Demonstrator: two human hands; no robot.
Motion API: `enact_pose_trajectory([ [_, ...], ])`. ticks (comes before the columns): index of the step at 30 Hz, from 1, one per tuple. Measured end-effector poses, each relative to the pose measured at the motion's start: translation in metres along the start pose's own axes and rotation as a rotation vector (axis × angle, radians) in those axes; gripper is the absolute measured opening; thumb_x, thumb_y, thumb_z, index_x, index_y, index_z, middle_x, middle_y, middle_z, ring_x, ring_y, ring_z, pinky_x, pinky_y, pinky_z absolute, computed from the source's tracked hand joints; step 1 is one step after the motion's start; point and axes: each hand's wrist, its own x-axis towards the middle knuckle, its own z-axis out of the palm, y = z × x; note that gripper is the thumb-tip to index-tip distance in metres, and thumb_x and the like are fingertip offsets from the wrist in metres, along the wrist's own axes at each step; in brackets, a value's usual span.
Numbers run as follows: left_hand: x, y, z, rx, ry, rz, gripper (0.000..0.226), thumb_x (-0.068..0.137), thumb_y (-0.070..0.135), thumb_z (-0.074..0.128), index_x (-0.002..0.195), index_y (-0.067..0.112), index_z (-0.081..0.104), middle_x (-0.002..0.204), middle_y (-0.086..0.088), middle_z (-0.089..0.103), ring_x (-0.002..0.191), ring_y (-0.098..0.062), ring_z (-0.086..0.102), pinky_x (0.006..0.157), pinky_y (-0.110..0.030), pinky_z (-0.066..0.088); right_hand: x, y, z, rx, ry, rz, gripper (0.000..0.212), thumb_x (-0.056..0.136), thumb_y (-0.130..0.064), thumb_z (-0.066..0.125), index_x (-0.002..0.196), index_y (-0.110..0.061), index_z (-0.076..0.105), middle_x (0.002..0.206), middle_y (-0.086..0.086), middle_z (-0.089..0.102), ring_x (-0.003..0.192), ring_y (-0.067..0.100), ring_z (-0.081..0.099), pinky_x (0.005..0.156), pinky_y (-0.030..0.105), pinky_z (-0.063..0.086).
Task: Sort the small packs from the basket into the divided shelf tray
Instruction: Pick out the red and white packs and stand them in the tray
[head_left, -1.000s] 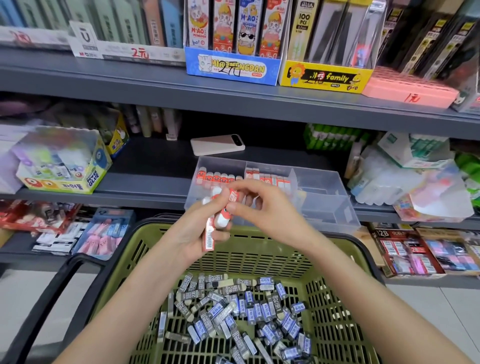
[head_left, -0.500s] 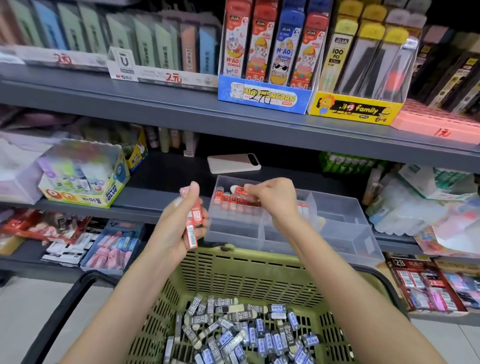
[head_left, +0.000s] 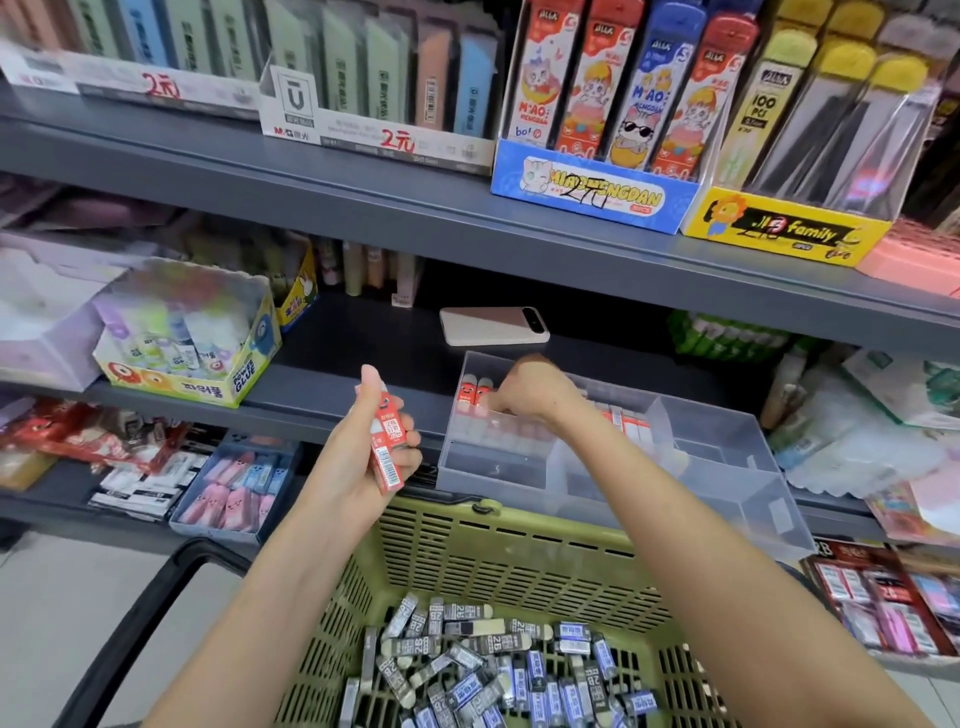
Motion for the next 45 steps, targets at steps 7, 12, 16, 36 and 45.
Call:
enact_pose_trajectory([
  [7,0.0,-0.005,-0.002,-0.157,0.019,0.017,0.04,0.084,0.052,0.059,0.074,0.013,0.054,0.057,0.0,0.05,0.044,-0.007,0.045,0.036,-0.016,0.038,-0.037,-0.005,-0.002,0.03,0.301,-0.19,0.038,0.088,-0.035,0.057,0.059,-0.01,0.059,0.064,0.007,0.061,0.067,0.025,0.055,0.064,0.029,0.046],
  [12,0.004,-0.013,0.0,-0.144,0.143,0.11,0.043,0.082,0.057,0.059,0.084,0.014,0.055,0.058,0.001,0.059,0.049,-0.009,0.058,0.048,-0.022,0.051,-0.109,-0.032,0.032,0.443,0.146,-0.377,0.033,0.073,-0.05,0.069,0.062,-0.019,0.067,0.052,-0.007,0.057,0.052,0.0,0.05,0.053,0.017,0.041],
  [16,0.002,-0.017,-0.003,-0.105,0.131,0.14,0.047,0.079,0.06,0.06,0.086,0.014,0.057,0.06,0.003,0.063,0.055,-0.009,0.064,0.052,-0.023,0.053,-0.117,-0.039,0.046,0.48,0.149,-0.4,0.014,0.08,-0.031,0.069,0.082,-0.017,0.069,0.059,-0.007,0.058,0.053,0.003,0.049,0.056,0.017,0.04],
  [36,0.002,-0.011,-0.006,-0.255,0.042,0.048,0.04,0.085,0.051,0.056,0.085,0.011,0.056,0.063,-0.001,0.059,0.054,-0.01,0.054,0.046,-0.02,0.043,-0.008,0.009,-0.015,0.058,0.041,0.098,0.018,0.078,-0.029,0.063,0.067,-0.016,0.058,0.076,0.001,0.067,0.067,0.018,0.059,0.055,0.023,0.04],
  [45,0.0,-0.012,-0.008,-0.112,-0.037,0.105,0.041,0.07,0.048,0.067,0.09,0.012,0.059,0.067,0.0,0.06,0.06,-0.009,0.056,0.049,-0.021,0.044,-0.016,0.009,-0.005,-0.154,0.104,0.018,0.023,0.083,-0.033,0.059,0.07,-0.014,0.061,0.074,0.0,0.06,0.071,0.02,0.059,0.057,0.025,0.042],
])
